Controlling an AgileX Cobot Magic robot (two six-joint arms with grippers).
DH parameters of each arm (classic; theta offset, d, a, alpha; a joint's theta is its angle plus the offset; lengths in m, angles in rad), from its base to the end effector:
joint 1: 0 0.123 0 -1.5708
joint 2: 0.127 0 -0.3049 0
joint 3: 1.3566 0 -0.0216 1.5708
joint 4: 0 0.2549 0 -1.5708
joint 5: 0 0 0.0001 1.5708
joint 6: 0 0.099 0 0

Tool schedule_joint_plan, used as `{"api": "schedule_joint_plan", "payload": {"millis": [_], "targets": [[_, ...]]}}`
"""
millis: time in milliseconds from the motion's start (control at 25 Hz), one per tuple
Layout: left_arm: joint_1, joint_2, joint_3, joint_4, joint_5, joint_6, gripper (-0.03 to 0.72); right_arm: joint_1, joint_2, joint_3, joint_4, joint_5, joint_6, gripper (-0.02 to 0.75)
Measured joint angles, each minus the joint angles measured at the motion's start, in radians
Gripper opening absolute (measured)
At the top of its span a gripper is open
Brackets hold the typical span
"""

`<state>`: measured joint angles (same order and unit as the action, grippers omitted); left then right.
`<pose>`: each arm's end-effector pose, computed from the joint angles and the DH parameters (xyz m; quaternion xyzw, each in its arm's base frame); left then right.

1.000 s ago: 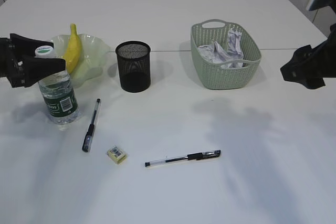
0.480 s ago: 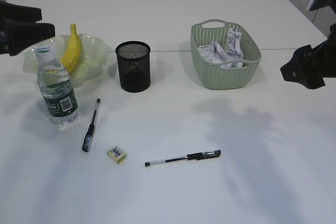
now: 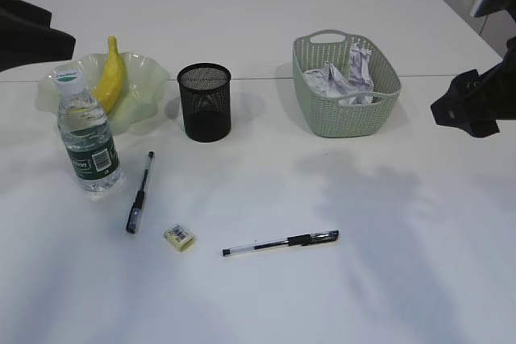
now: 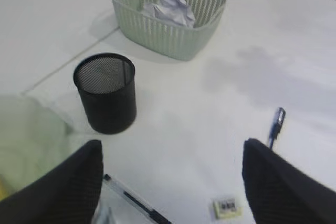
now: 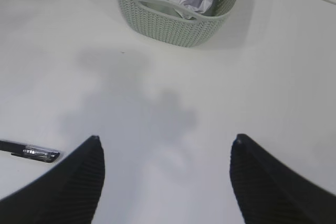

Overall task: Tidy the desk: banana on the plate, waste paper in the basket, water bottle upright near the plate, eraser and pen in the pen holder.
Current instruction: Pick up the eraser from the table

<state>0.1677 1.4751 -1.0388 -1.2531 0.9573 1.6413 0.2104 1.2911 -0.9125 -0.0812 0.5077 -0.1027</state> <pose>0.3099 -0.0256 0.3176 0.3385 0.7771 -0.2373 0.4746 0.2678 0.0532 0.3009 -0.1695 0.9104 -0.0113 0.3772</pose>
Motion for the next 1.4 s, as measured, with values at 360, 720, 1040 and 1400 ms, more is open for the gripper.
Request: {"api": "schedule_joint_plan", "payload": {"millis": [360, 720, 1040, 1400], "targets": [[-0.13, -0.057, 0.001, 0.428, -0.044, -0.511, 0.572, 0.0, 0.0, 0.0, 0.019, 0.004, 0.0, 0.553], [-0.261, -0.118, 0.002, 0.777, -0.016, -0.942, 0.541, 0.0, 0.0, 0.0, 0.021, 0.007, 0.0, 0.55], [-0.3, -0.122, 0.002, 0.946, 0.059, -1.142, 0.519, 0.0, 0.0, 0.0, 0.021, 0.004, 0.0, 0.549], [-0.3, -0.123, 0.002, 1.101, 0.071, -1.305, 0.519, 0.0, 0.0, 0.0, 0.037, 0.0, 0.001, 0.545]]}}
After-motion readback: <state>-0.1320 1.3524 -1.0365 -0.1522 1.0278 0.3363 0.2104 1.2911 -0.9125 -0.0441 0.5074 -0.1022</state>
